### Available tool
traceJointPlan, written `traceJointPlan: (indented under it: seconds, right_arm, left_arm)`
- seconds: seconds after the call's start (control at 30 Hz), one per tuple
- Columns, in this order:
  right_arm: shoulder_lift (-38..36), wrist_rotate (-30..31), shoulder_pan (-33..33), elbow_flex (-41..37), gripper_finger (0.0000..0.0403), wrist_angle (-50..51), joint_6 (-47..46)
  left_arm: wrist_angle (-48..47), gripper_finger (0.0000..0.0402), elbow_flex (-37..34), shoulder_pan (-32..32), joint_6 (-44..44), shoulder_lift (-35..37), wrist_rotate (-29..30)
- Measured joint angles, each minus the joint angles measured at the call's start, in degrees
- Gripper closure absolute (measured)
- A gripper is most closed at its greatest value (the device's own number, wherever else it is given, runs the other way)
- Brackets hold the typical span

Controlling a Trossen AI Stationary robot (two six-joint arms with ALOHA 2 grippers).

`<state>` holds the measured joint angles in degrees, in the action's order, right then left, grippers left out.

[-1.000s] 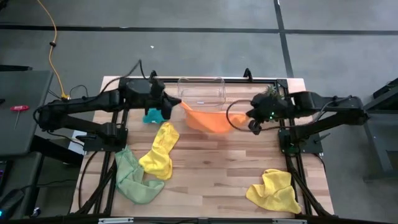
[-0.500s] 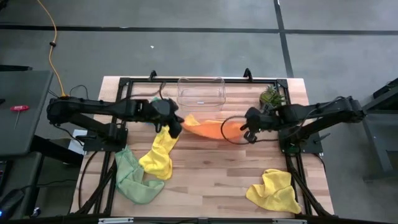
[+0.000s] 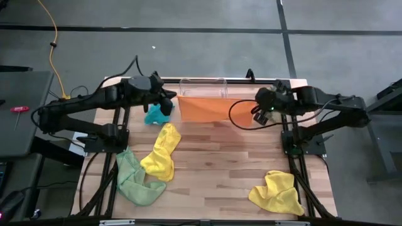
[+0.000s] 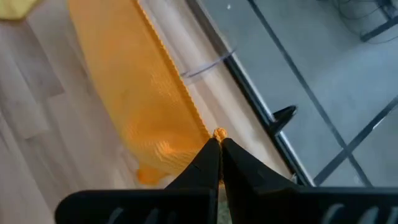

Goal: Fold microfiber towels
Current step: Fold the orange microfiber towel

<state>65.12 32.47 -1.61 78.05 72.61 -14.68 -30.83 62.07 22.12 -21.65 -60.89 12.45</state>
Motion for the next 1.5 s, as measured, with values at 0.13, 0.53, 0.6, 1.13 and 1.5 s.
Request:
traceJointPlan:
  seconds: [0.13, 0.53, 0.6, 1.13, 1.5]
  right_arm:
    - [0.0, -2.2, 0.3, 0.5, 0.0403, 0.0, -1.7]
    - [0.1, -11.9, 14.3, -12.0, 0.0403, -5.2, -17.4]
    - [0.1, -12.7, 17.4, -14.7, 0.0403, -9.1, -20.6]
    - [-0.7, -15.8, 22.2, -16.1, 0.0403, -8.1, -16.4]
    - [-0.7, 0.1, 5.2, 4.4, 0.0403, 8.6, 7.1]
  left_arm:
    - [-2.3, 0.0401, 0.0, -0.6, 1.1, 0.3, 2.5]
    - [-7.6, 0.0401, -7.0, -14.0, -12.7, -0.1, 1.7]
    - [-7.0, 0.0401, -9.6, -17.6, -17.5, -0.1, 1.7]
    - [1.1, 0.0401, -13.8, -22.2, -27.0, 2.3, 1.8]
    - [0.3, 0.0401, 0.1, 0.6, -2.7, 2.4, -8.8]
